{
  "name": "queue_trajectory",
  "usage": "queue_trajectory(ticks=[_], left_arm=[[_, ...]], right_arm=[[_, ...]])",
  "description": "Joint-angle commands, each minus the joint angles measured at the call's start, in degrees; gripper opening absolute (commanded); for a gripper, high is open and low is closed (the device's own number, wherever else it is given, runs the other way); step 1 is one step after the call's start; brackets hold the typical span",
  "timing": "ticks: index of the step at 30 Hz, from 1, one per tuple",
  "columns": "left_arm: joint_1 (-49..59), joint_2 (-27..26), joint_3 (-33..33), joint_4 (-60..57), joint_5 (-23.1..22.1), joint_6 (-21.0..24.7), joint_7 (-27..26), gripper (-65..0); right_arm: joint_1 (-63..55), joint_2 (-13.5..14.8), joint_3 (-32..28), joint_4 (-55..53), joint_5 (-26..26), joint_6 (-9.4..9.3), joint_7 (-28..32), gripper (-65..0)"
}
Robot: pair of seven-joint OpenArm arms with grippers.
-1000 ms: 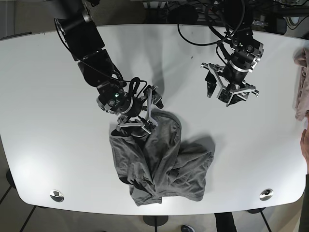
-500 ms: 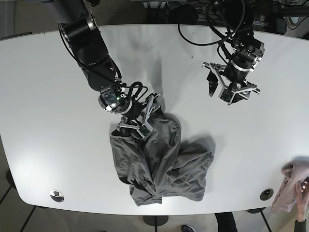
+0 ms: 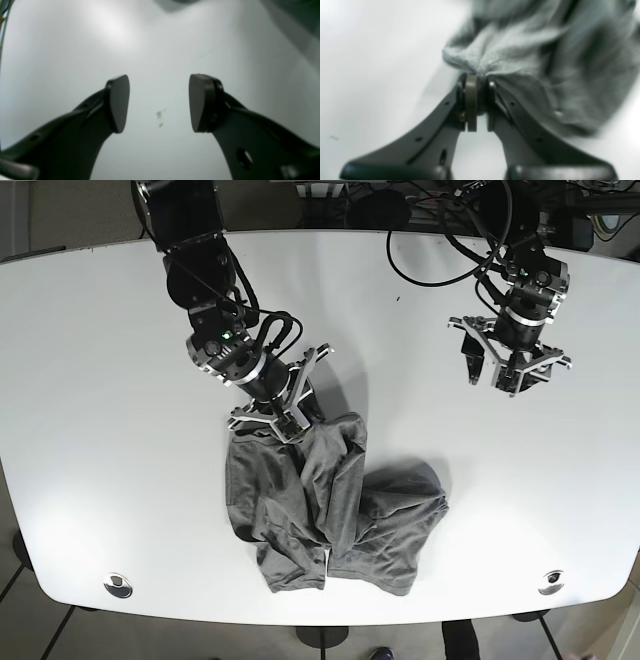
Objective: Fold the T-shirt properly
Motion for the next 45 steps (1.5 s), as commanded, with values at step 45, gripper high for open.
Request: queue_trajectory(ticks=[45], left_arm=[[-43.64,-5.15,13.54,-60.82,-7.12,10.31,-14.82,-29.9]], right_arm=[[63.15,-0.7,10.36,-6.58,12.87,0.51,-14.91,-63.1]])
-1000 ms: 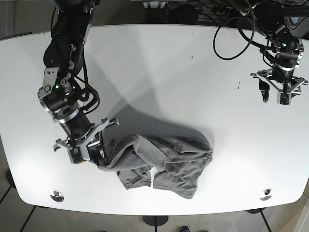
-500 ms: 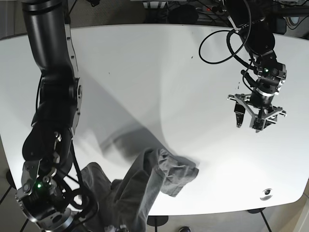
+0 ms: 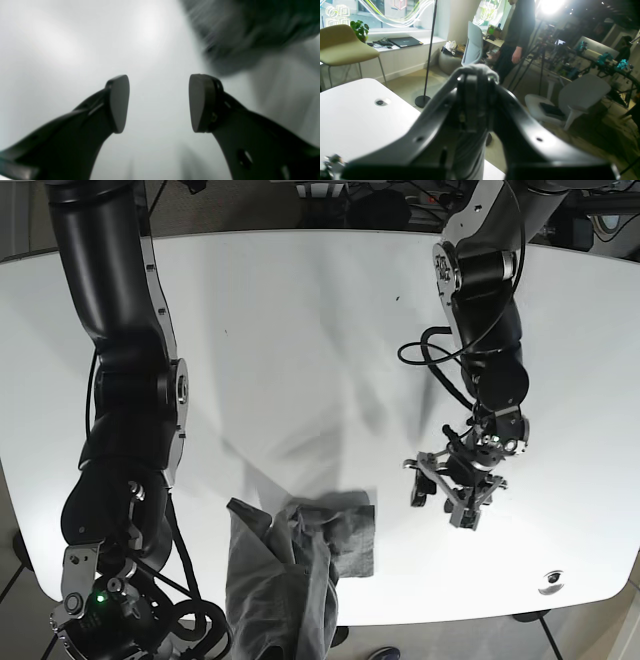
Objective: Fold the T-shirt properly
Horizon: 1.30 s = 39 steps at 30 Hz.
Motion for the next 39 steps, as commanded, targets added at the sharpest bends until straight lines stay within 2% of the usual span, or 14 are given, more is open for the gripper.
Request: queue_trajectory(ticks=[1,6,8,10,12,15,20,22,24,29,31,35,37,39], left_arm=[[-4.44,0.88,0.58,-5.18,-0.52,0.0,-2.63,-29.9],[-7.78,3.26,4.09,-15.38,-0.52,0.35,-10.45,-29.9],[-9.8,3.52,4.09,-18.02,-0.43,0.61,-11.51,-29.9],[-11.38,3.52,4.09,-21.18,-0.43,4.57,-12.83,-29.9],[-11.47,3.52,4.09,-22.59,-0.43,6.5,-15.64,-29.9],[-11.3,3.52,3.92,-21.8,-0.52,6.42,-15.64,-30.3],[-7.08,3.26,3.65,-11.34,-0.52,6.33,-15.64,-30.3],[-4.44,3.26,3.65,-4.48,-0.52,6.33,-15.64,-30.3],[-0.13,1.85,4.01,4.4,-0.52,6.33,-15.64,-30.3],[8.57,0.18,4.09,18.29,-0.52,6.33,-15.55,-30.4],[14.37,-2.72,4.18,24.09,-0.52,6.24,-15.55,-30.4],[16.84,-3.69,4.01,24.79,-0.7,6.24,-15.55,-30.4],[16.75,-3.86,4.01,24.71,-3.42,6.24,-15.29,-30.3],[16.31,-5.8,5.76,23.65,-7.12,6.24,-12.3,-30.3]], right_arm=[[1.69,0.29,0.2,0.61,0.32,-0.37,2.53,-63.1],[-0.07,0.38,0.2,0.61,0.32,-0.37,2.53,-63.1],[-0.33,0.38,0.2,0.61,0.32,-0.37,2.53,-63.1],[-1.3,0.46,0.37,0.61,0.32,-0.37,2.53,-63.1],[-0.95,0.46,0.46,0.61,0.23,-0.37,2.7,-63.1],[4.33,0.82,0.46,-1.59,0.32,-0.37,2.88,-63.1],[13.59,0.38,0.28,-7.39,0.67,-0.37,6.13,-63.1],[13.59,0.2,0.28,-7.92,0.67,-0.19,6.57,-63.1],[13.59,-1.82,0.55,-7.92,0.67,1.48,6.57,-63.1],[13.59,-3.05,0.55,-7.48,0.67,1.74,6.48,-63.1],[13.59,-3.58,0.64,-7.48,0.67,2.01,6.4,-63.1],[13.59,-3.67,0.64,-7.39,0.67,2.01,6.4,-63.1],[13.59,-3.67,0.64,-7.39,0.67,2.01,6.4,-63.1],[13.59,-3.67,0.64,-7.39,0.67,2.01,6.4,-63.1]])
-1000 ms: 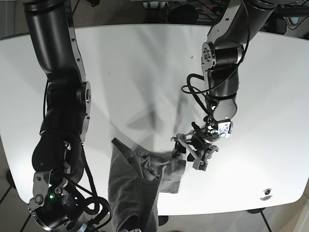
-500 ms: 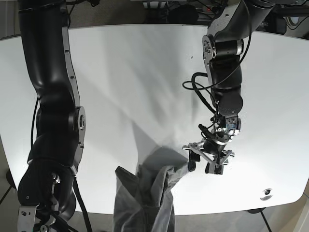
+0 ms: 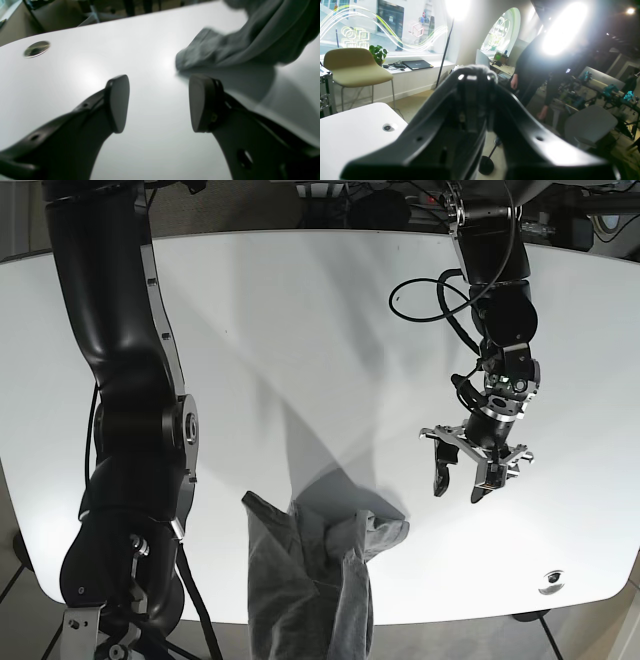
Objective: Fold the T-shirt properly
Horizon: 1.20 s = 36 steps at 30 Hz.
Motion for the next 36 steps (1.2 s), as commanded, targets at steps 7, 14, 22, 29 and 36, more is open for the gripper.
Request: queue_trajectory(ticks=[7,14,22,29,36], left_arm=[[-10.19,-4.72,12.78,-11.85,-4.44,0.45,-0.04,-30.4],[-20.3,-4.55,24.21,-28.73,-4.8,0.45,-9.97,-30.4],[-24.08,1.61,27.29,-36.02,-4.44,0.8,-14.63,-30.6],[-25.13,4.42,27.29,-39.01,-4.36,2.12,-23.33,-30.6],[-29.09,5.21,27.29,-47.28,-4.36,7.13,-23.86,-60.3]], right_arm=[[2.6,0.11,0.22,0.54,0.37,-0.2,2.13,-63.1],[2.6,0.2,0.22,0.72,0.37,-0.2,2.05,-63.1],[2.6,0.46,0.22,0.72,0.37,-0.2,2.05,-63.1],[2.6,0.46,0.22,0.72,0.37,-0.2,2.05,-63.1],[2.6,0.55,0.22,0.72,0.37,-0.2,1.96,-63.1]])
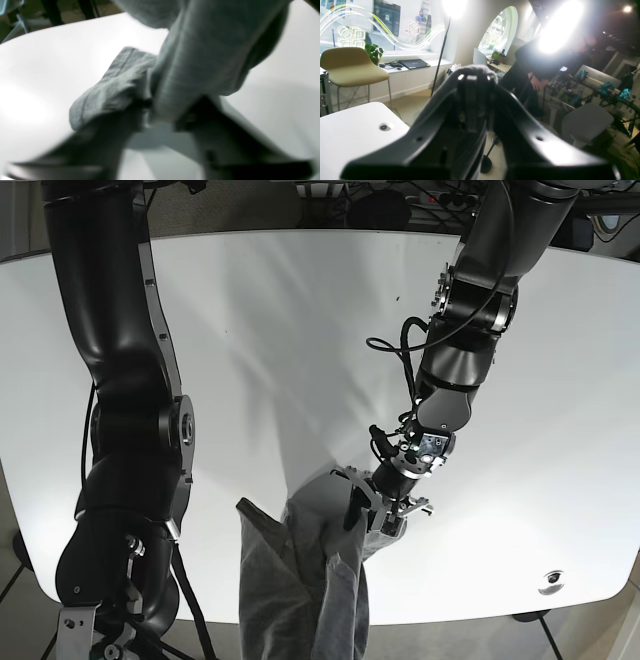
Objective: Fold the T-shirt properly
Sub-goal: 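Grasp a second edge of the grey shirt with the left gripper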
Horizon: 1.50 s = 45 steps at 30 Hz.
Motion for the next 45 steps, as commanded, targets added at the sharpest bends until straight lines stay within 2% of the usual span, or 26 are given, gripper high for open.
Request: queue_trajectory(ticks=[1,6,9,10,13,15,17,20,23,27,30,34,36,38,41,45], left_arm=[[-2.93,0.95,-0.1,0.17,-0.62,-0.02,-1.89,-65.0],[-2.66,0.78,-0.54,0.61,-1.15,-0.02,-1.89,-65.0],[-2.49,-0.98,-5.38,3.16,-1.15,-0.02,-1.63,-65.0],[-1.96,-1.68,-6.43,4.83,-1.15,-0.11,-1.19,-65.0],[0.15,-4.15,-7.22,12.04,-2.2,-1.42,6.28,-65.0],[1.56,-6.43,-10.39,18.64,-6.86,-5.38,11.73,-65.0],[1.73,-8.19,-12.58,21.8,-9.5,-7.05,16.3,-65.0],[1.21,-11.27,-14.87,28.48,-11.7,-7.23,22.19,-65.0],[-1.87,-14.61,-14.96,34.02,-13.37,-7.23,28.08,-65.0],[-11.01,-20.76,-15.13,39.56,-16.09,-7.23,36.17,-65.0],[-14.27,-22.61,-16.98,40.7,-19.08,-7.23,41.62,-65.0],[-12.07,-22.61,-20.23,45.54,-19.7,-7.4,47.95,-65.0],[-8.2,-22.61,-22.26,47.3,-19.78,-7.4,48.92,-65.0],[-2.57,-22.61,-22.69,48.53,-19.78,-7.4,49.36,-65.0],[4.99,-22.61,-22.96,52.22,-19.78,-7.4,49.36,-65.0],[17.03,-22.61,-23.75,56.61,-19.78,-7.4,49.36,-65.0]], right_arm=[[2.6,0.12,0.15,0.72,0.54,-0.18,2.0,-63.1],[2.6,0.29,0.15,0.72,0.1,-0.18,2.0,-63.1],[2.6,2.05,0.33,0.37,0.1,-0.62,2.0,-63.1],[2.6,2.93,2.0,-0.69,0.1,-0.62,2.09,-63.1],[2.6,3.37,5.96,-4.91,0.1,-0.62,2.27,-63.1],[2.6,5.39,8.24,-8.95,0.1,-0.44,3.5,-63.1],[2.6,6.09,8.42,-13.52,0.1,-0.44,7.45,-63.1],[2.6,8.99,8.33,-20.99,0.28,-0.62,11.94,-63.1],[2.6,9.96,8.24,-26.01,0.19,-0.62,15.72,-63.1],[2.6,10.67,8.33,-27.15,0.19,-0.62,16.24,-63.1],[2.6,11.46,8.51,-26.97,0.54,-0.44,15.19,-63.1],[2.48,13.92,9.74,-19.15,3.62,-0.62,11.94,-63.1],[-3.85,15.24,10.62,-13.52,5.38,-0.7,8.51,-63.1],[-14.23,15.32,13.87,-5.43,6.52,-0.7,4.81,-63.1],[-28.03,14.62,17.74,5.12,6.78,-0.7,1.47,-63.1],[-50.01,11.02,22.66,17.42,6.78,-0.62,1.03,-63.1]])
